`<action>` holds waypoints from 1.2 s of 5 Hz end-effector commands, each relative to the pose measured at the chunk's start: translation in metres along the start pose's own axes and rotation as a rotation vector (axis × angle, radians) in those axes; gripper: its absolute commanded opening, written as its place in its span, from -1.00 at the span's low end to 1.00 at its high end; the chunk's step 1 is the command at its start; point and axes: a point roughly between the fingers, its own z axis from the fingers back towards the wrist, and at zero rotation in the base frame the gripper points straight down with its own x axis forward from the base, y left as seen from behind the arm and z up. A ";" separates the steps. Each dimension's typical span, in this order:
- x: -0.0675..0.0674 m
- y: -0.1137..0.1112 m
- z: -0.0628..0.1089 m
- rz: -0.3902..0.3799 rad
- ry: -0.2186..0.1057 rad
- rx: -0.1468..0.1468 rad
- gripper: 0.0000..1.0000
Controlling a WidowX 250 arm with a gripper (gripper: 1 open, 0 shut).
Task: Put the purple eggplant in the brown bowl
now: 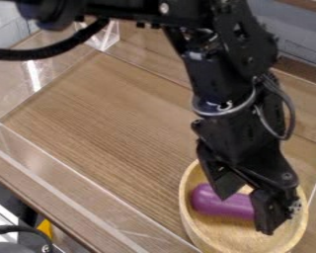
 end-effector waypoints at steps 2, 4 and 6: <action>0.007 0.001 0.005 0.004 -0.037 -0.003 1.00; 0.007 0.005 -0.003 -0.003 -0.017 -0.004 1.00; 0.009 0.011 -0.016 -0.025 0.005 0.004 1.00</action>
